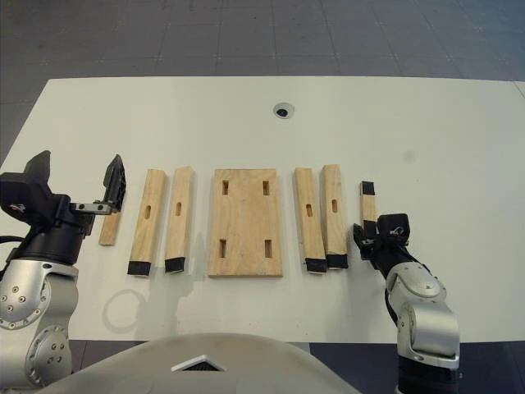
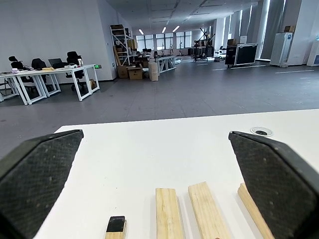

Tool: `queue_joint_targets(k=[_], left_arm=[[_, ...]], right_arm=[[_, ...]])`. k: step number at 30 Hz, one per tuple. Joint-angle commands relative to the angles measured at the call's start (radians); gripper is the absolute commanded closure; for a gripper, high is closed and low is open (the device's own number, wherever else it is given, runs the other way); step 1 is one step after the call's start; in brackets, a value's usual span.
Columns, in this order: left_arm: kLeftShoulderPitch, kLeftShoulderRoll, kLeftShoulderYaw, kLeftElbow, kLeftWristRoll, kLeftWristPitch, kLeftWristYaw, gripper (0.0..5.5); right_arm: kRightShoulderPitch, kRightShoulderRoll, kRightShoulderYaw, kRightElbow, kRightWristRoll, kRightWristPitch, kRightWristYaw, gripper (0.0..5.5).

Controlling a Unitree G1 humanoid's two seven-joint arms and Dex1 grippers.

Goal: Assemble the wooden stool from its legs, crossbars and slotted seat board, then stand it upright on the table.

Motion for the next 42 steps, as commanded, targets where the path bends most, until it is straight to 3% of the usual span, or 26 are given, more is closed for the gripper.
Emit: queue_joint_targets(k=[1,4,8,13,20,23,30,42], left_arm=[[-0.005,0.016,0.008,-0.012,-0.005,0.015,0.009,0.0],[-0.006,0.02,0.008,-0.012,-0.009,0.015,0.011,0.0],[0.003,0.031,-0.006,-0.011,-0.009,0.02,0.002,0.0],[0.028,0.021,-0.028,-0.007,-0.065,0.037,-0.025,0.0],[-0.025,-0.066,-0.089,0.06,-0.452,0.168,-0.094,0.0],[-0.098,-0.09,-0.114,0.101,-0.686,0.207,-0.091,0.0],[-0.205,-0.036,-0.108,0.202,-1.05,0.17,-0.058,0.0],[-0.231,0.046,-0.205,0.248,-1.109,0.11,0.0,0.0]], right_arm=[[0.026,0.017,-0.01,0.02,0.014,0.067,-0.014,3.71],[0.026,0.02,-0.014,0.017,0.017,0.071,-0.018,4.2],[0.018,0.028,-0.046,0.007,0.026,0.061,-0.033,4.2],[-0.03,0.045,-0.094,-0.296,0.04,0.0,-0.087,4.21],[-0.002,0.059,0.107,-0.583,-0.005,-0.123,-0.089,4.21],[0.031,0.041,0.263,-0.61,-0.028,-0.213,-0.037,4.21],[0.072,0.01,0.431,-0.616,-0.054,-0.324,0.035,4.21],[0.104,-0.033,0.593,-0.632,-0.131,-0.378,0.051,4.21]])
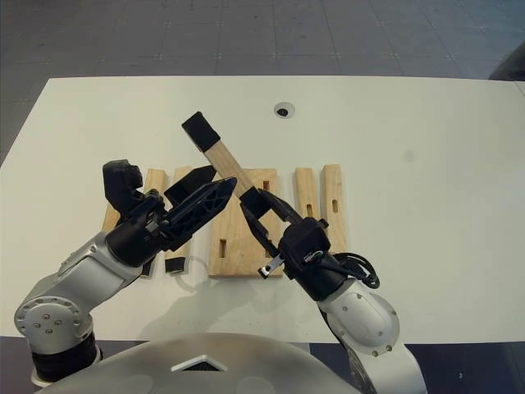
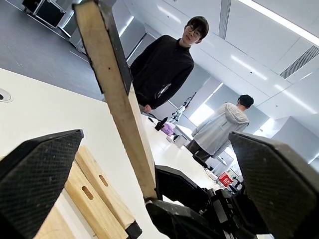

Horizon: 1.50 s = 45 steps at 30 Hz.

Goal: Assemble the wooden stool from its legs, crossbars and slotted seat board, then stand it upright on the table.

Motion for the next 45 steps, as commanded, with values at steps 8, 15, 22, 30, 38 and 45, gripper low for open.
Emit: queue_joint_targets(k=[8,15,22,30,38,45], left_arm=[[-0.021,0.014,-0.046,0.019,-0.011,-0.085,0.077,0.26],[-0.013,0.034,-0.058,0.009,-0.11,-0.118,0.124,1.32],[-0.004,0.073,-0.092,0.006,-0.14,-0.123,0.155,2.47],[-0.004,0.078,-0.101,0.0,-0.162,-0.17,0.173,4.0],[-0.008,0.088,-0.109,-0.011,-0.193,-0.204,0.196,5.08],[-0.021,0.086,-0.126,-0.013,-0.212,-0.219,0.227,5.08]], right_arm=[[0.036,-0.015,0.061,-0.02,-0.04,-0.012,-0.011,4.21],[0.042,-0.01,0.067,-0.019,-0.049,-0.012,-0.017,4.21],[0.033,-0.001,0.073,-0.023,-0.048,-0.006,-0.019,4.21],[0.031,0.003,0.079,-0.022,-0.051,-0.004,-0.021,4.21],[0.036,0.0,0.084,-0.02,-0.056,-0.008,-0.024,4.21],[0.035,-0.008,0.087,-0.016,-0.074,-0.013,-0.026,4.21]])
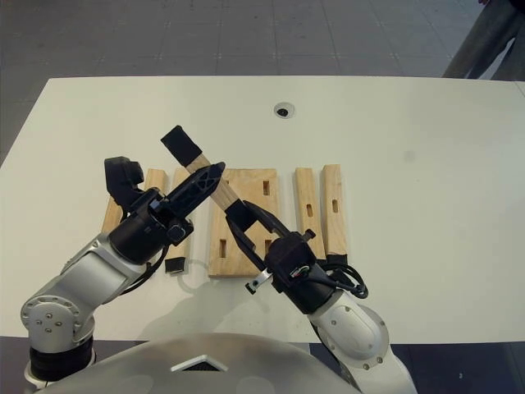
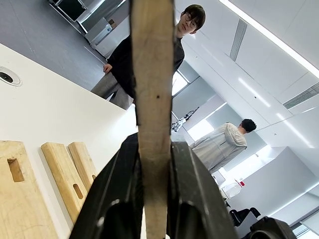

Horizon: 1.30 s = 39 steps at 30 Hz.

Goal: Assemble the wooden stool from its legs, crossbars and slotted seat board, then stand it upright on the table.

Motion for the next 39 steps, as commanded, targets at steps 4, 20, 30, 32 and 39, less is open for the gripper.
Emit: queue_joint_targets(k=[4,20,30,32,39], left_arm=[[-0.022,-0.002,-0.024,-0.017,-0.031,-0.025,0.025,5.08],[0.04,0.148,0.053,-0.046,0.53,-0.064,-0.004,5.08],[0.151,0.093,0.104,0.029,1.052,-0.163,0.035,5.08],[0.165,0.063,0.108,0.056,1.104,-0.179,0.032,5.08],[0.15,0.014,0.091,0.147,1.171,-0.15,-0.023,5.08]], right_arm=[[0.003,-0.026,0.023,0.013,-0.041,0.013,0.008,3.72],[-0.002,0.012,-0.022,0.046,-0.081,0.019,-0.038,0.87],[-0.072,0.135,-0.323,0.078,-0.065,0.074,-0.183,0.0],[-0.09,0.154,-0.375,0.088,-0.062,0.079,-0.202,0.0],[-0.076,0.185,-0.452,0.17,-0.055,0.044,-0.211,0.0]])
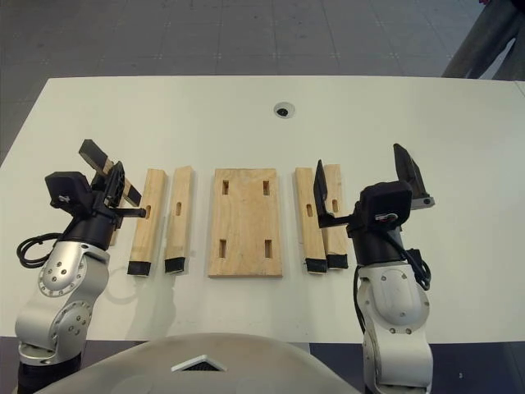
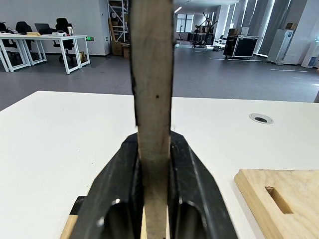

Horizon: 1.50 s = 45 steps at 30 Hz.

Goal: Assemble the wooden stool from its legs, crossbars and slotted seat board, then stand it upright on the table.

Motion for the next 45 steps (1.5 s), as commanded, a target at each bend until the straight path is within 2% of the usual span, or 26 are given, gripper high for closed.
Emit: queue_joint_targets(k=[1,15,27,45], left_arm=[[-0.017,-0.006,-0.021,0.038,0.043,0.031,-0.045,5.08],[-0.077,-0.049,-0.025,0.189,0.214,-0.072,-0.133,5.08],[-0.048,-0.087,-0.008,0.164,0.204,0.009,-0.183,5.08],[-0.028,-0.103,0.007,0.128,0.296,-0.006,-0.189,5.08]], right_arm=[[0.014,0.018,-0.052,0.055,0.015,-0.024,-0.003,0.0],[0.045,0.049,-0.056,0.068,0.025,-0.063,0.013,0.0],[0.037,0.05,-0.054,0.061,0.023,-0.054,0.015,0.0],[0.053,0.056,-0.048,0.056,0.02,-0.068,0.011,0.0]])
